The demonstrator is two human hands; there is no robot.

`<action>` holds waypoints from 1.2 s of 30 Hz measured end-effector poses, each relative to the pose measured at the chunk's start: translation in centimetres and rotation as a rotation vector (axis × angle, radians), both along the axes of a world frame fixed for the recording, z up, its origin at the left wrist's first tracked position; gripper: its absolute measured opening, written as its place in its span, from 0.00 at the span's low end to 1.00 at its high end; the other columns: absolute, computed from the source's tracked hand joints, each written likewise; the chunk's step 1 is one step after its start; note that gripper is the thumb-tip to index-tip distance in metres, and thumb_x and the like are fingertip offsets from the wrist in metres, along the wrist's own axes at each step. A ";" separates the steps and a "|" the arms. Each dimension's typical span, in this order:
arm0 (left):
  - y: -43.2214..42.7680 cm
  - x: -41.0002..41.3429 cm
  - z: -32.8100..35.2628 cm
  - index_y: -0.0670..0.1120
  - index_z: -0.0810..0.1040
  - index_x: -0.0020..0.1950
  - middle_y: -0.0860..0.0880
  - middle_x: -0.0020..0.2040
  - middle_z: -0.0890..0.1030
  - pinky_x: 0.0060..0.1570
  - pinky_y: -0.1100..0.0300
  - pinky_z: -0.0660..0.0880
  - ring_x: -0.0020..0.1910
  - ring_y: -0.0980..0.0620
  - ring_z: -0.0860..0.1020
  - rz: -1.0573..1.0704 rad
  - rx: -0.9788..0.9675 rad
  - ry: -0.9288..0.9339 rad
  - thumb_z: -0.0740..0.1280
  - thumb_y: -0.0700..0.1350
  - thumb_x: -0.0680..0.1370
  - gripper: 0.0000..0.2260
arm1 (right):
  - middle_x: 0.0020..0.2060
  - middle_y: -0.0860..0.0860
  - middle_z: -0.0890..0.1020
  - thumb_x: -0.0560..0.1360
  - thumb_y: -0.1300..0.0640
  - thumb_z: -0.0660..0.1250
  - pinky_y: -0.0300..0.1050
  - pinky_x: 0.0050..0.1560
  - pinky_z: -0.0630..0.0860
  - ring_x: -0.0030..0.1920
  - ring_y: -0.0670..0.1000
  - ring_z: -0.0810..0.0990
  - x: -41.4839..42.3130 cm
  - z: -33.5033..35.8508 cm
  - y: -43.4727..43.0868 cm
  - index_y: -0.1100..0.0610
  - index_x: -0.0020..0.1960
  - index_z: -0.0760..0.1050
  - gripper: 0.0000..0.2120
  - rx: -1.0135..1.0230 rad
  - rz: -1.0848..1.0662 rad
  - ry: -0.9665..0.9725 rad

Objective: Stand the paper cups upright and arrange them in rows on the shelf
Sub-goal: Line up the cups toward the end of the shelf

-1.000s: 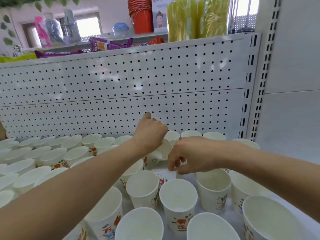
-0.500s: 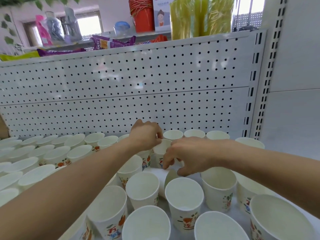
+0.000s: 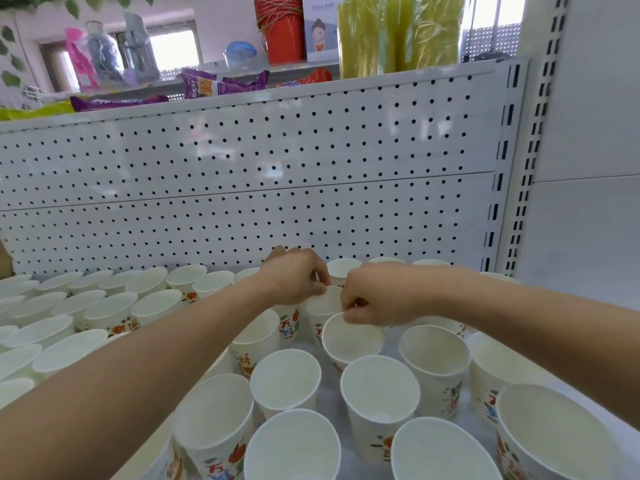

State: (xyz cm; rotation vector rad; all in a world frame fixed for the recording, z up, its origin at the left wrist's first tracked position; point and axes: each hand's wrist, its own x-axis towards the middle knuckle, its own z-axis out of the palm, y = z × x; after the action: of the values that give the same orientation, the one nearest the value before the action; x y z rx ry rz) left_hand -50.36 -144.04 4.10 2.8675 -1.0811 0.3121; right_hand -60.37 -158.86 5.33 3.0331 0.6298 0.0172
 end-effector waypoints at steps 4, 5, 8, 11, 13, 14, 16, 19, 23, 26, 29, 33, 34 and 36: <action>0.2 -0.2 0.2 0.57 0.82 0.54 0.59 0.50 0.82 0.62 0.53 0.65 0.50 0.57 0.76 -0.038 0.063 0.027 0.65 0.53 0.78 0.08 | 0.34 0.43 0.78 0.79 0.48 0.62 0.44 0.40 0.75 0.36 0.47 0.77 -1.1 2.7 -2.7 0.51 0.50 0.81 0.11 0.258 -0.096 -0.025; 0.2 -0.3 0.3 0.56 0.81 0.55 0.59 0.52 0.81 0.62 0.52 0.67 0.51 0.57 0.77 -0.055 0.035 0.031 0.64 0.53 0.79 0.08 | 0.37 0.42 0.80 0.79 0.48 0.61 0.44 0.44 0.76 0.40 0.48 0.79 -1.4 3.8 -4.2 0.50 0.53 0.81 0.11 0.359 -0.135 -0.059; -0.7 -1.4 0.8 0.53 0.79 0.60 0.57 0.56 0.79 0.57 0.55 0.73 0.53 0.58 0.76 -0.153 -0.153 0.041 0.61 0.52 0.81 0.11 | 0.44 0.42 0.83 0.79 0.48 0.62 0.44 0.48 0.78 0.47 0.48 0.81 -2.4 5.8 -9.6 0.46 0.55 0.80 0.10 0.482 -0.257 -0.159; -2.9 -2.9 1.0 0.54 0.76 0.64 0.58 0.59 0.77 0.56 0.60 0.72 0.56 0.60 0.73 -0.283 -0.181 0.079 0.60 0.54 0.81 0.13 | 0.56 0.41 0.80 0.78 0.48 0.64 0.38 0.50 0.73 0.52 0.40 0.77 -2.9 4.6 -13.7 0.44 0.60 0.77 0.12 0.439 -0.372 -0.088; -4.8 -3.5 0.9 0.55 0.75 0.65 0.57 0.63 0.75 0.55 0.62 0.69 0.58 0.59 0.72 -0.340 -0.118 0.121 0.61 0.55 0.81 0.14 | 0.62 0.43 0.75 0.77 0.46 0.65 0.44 0.59 0.73 0.58 0.44 0.75 -3.1 3.3 -15.1 0.41 0.65 0.72 0.17 0.390 -0.448 0.024; -5.6 -3.7 0.8 0.56 0.74 0.66 0.57 0.64 0.74 0.56 0.62 0.68 0.60 0.58 0.72 -0.354 -0.081 0.139 0.62 0.55 0.80 0.15 | 0.65 0.44 0.72 0.76 0.46 0.67 0.48 0.63 0.72 0.61 0.47 0.74 -3.2 2.6 -15.5 0.41 0.68 0.69 0.21 0.357 -0.485 0.084; -6.9 -3.8 0.7 0.57 0.72 0.68 0.57 0.66 0.73 0.59 0.60 0.67 0.62 0.56 0.70 -0.371 -0.007 0.163 0.65 0.55 0.79 0.18 | 0.70 0.44 0.68 0.73 0.47 0.70 0.52 0.68 0.69 0.65 0.50 0.70 -3.4 1.4 -16.2 0.40 0.72 0.64 0.29 0.320 -0.530 0.185; -7.7 -3.4 0.5 0.57 0.72 0.67 0.56 0.65 0.73 0.62 0.58 0.66 0.64 0.56 0.69 -0.366 0.070 0.167 0.68 0.54 0.77 0.18 | 0.69 0.44 0.67 0.69 0.48 0.73 0.50 0.67 0.69 0.66 0.49 0.69 -3.4 0.3 -16.8 0.39 0.72 0.62 0.36 0.332 -0.555 0.229; -7.6 -2.8 0.3 0.57 0.77 0.61 0.57 0.58 0.76 0.61 0.55 0.69 0.60 0.56 0.69 -0.375 0.089 0.169 0.69 0.50 0.76 0.13 | 0.61 0.45 0.73 0.70 0.51 0.73 0.46 0.58 0.76 0.57 0.48 0.75 -2.5 -0.9 -17.4 0.42 0.69 0.67 0.30 0.382 -0.545 0.131; -7.1 -3.1 0.6 0.56 0.78 0.59 0.59 0.54 0.78 0.57 0.59 0.70 0.57 0.59 0.69 -0.395 0.100 0.193 0.69 0.50 0.77 0.11 | 0.58 0.44 0.74 0.70 0.52 0.73 0.45 0.55 0.77 0.54 0.47 0.76 -1.5 -1.6 -18.0 0.44 0.66 0.69 0.26 0.444 -0.545 0.062; -6.4 -3.7 1.1 0.56 0.79 0.58 0.61 0.51 0.79 0.51 0.68 0.70 0.54 0.62 0.70 -0.419 0.099 0.228 0.67 0.49 0.78 0.09 | 0.57 0.43 0.75 0.69 0.54 0.73 0.44 0.55 0.76 0.55 0.47 0.75 -0.6 -2.5 -18.4 0.43 0.62 0.71 0.23 0.503 -0.541 0.015; -6.4 -3.9 1.8 0.56 0.80 0.52 0.60 0.47 0.80 0.45 0.72 0.71 0.48 0.63 0.76 -0.424 0.011 0.290 0.65 0.43 0.77 0.09 | 0.57 0.42 0.74 0.69 0.53 0.73 0.44 0.57 0.74 0.57 0.46 0.73 -0.5 -3.6 -19.1 0.41 0.56 0.73 0.18 0.549 -0.504 -0.025; -6.6 -3.9 1.9 0.55 0.80 0.52 0.60 0.48 0.80 0.44 0.72 0.71 0.48 0.63 0.76 -0.426 -0.024 0.283 0.65 0.43 0.78 0.09 | 0.57 0.42 0.74 0.69 0.52 0.73 0.45 0.58 0.74 0.57 0.46 0.73 -0.6 -3.7 -19.2 0.42 0.57 0.73 0.18 0.557 -0.498 -0.027; -7.3 -4.0 1.9 0.54 0.78 0.57 0.60 0.53 0.78 0.46 0.71 0.69 0.50 0.63 0.75 -0.433 -0.078 0.282 0.65 0.44 0.78 0.10 | 0.58 0.41 0.73 0.69 0.50 0.74 0.46 0.59 0.74 0.58 0.46 0.72 -0.9 -3.7 -19.4 0.42 0.59 0.73 0.20 0.597 -0.498 -0.018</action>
State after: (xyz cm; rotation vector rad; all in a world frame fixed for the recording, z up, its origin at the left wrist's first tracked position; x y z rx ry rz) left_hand -54.33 -151.32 6.00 2.4227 -1.5345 -0.0716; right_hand -61.30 -178.30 1.60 3.6560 -0.1957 0.2570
